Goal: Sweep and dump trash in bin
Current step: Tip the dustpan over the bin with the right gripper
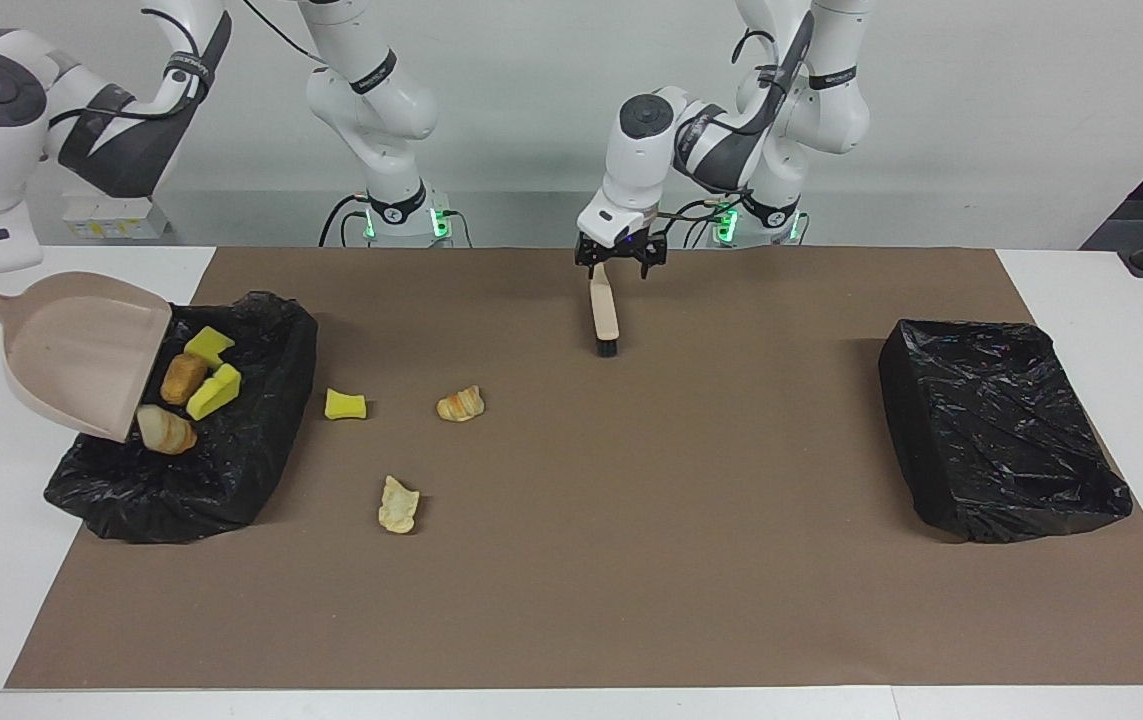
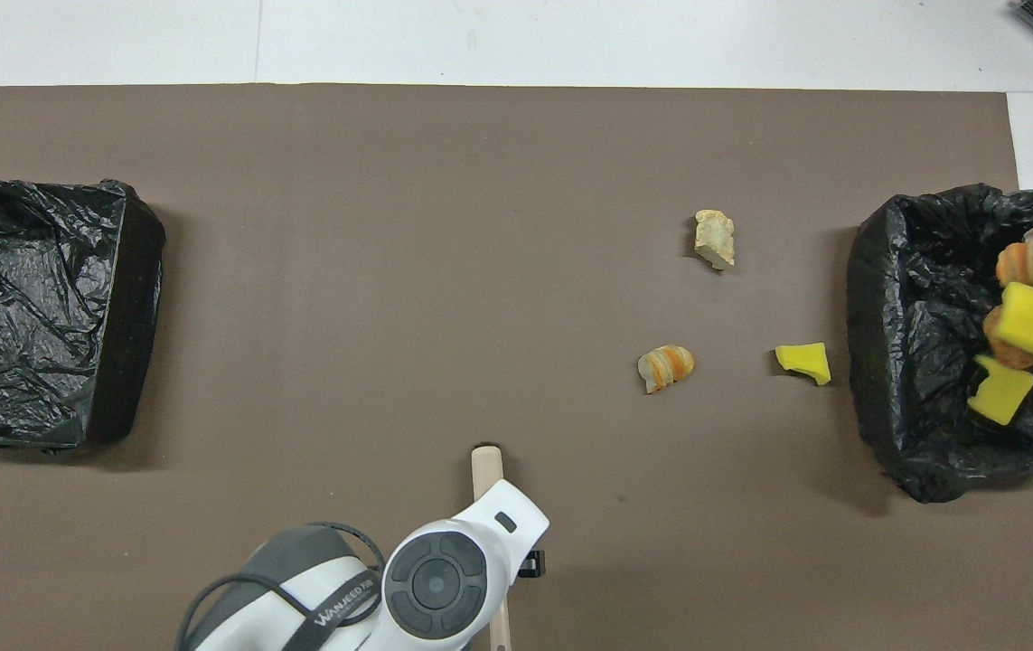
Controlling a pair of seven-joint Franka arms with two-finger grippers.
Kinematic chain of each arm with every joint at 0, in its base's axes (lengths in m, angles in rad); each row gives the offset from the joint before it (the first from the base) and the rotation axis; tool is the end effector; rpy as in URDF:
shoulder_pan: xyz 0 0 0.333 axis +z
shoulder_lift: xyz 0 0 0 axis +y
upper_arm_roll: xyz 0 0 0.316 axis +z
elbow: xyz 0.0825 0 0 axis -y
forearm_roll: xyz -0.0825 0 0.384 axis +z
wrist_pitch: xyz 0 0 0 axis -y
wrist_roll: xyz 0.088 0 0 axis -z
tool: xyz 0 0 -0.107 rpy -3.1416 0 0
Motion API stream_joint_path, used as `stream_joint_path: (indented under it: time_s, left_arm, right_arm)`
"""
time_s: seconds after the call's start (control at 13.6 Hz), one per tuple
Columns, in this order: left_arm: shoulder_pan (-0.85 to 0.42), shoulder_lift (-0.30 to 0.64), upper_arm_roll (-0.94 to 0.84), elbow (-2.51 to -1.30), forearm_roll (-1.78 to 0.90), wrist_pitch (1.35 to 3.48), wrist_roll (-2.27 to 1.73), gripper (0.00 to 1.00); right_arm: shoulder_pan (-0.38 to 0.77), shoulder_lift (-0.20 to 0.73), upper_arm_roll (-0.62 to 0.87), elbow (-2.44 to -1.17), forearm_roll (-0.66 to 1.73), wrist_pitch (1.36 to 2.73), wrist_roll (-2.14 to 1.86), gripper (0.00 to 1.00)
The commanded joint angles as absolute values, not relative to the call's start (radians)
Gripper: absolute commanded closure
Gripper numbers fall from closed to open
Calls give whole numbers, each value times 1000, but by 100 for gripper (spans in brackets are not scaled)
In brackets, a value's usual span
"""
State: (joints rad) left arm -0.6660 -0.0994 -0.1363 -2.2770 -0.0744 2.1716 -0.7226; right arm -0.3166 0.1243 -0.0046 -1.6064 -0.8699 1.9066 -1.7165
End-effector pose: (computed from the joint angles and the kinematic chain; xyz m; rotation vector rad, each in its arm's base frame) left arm 0.3456 -0.3623 0.3965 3.1106 -0.0571 -0.0587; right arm 0.5735 -0.2487 0.5920 1.6761 1.7664 -0.8204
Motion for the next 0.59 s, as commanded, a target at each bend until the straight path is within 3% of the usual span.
stream_joint_path:
  time_s: [0.0,0.22,0.51]
  left_arm:
    - [-528,-72,-141,-2165,18,2132,-593,0]
    - [-378,-66,-140,-1966,26,1972,-358,0]
    - [-227,-29,-140,-1757,116,1908,-212,0]
  right_arm:
    - [-308,91,2,-1646,-972,1927,-1707,100]
    - [-285,84,2,-1647,-1061,1925,-1707,100]
    - [-259,38,2,-1675,-1127,1925,-1701,100]
